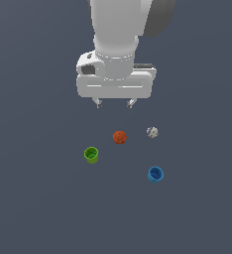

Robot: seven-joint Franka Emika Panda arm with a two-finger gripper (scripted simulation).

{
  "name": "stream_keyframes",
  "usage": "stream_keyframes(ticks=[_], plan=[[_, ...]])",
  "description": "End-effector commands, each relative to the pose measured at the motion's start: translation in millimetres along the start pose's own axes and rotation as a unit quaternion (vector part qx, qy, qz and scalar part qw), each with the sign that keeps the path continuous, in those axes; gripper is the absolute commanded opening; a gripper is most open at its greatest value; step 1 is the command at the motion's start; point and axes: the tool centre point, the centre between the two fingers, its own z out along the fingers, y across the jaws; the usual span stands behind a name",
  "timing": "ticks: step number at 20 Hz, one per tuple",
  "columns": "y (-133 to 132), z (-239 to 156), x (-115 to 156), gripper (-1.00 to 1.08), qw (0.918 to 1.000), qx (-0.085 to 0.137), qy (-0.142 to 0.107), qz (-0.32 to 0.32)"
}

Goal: Pick up a designated object from a clutter of objects.

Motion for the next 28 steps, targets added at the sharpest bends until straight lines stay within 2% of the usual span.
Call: stream_keyframes(ticks=[1, 17, 28], plan=[[0, 0, 0, 1.0, 1.0, 0.0, 0.0, 0.0], [8, -13, 4, 1.0, 0.9998, -0.008, 0.008, -0.017], [-8, 7, 25, 1.0, 0.999, -0.011, 0.007, -0.044]])
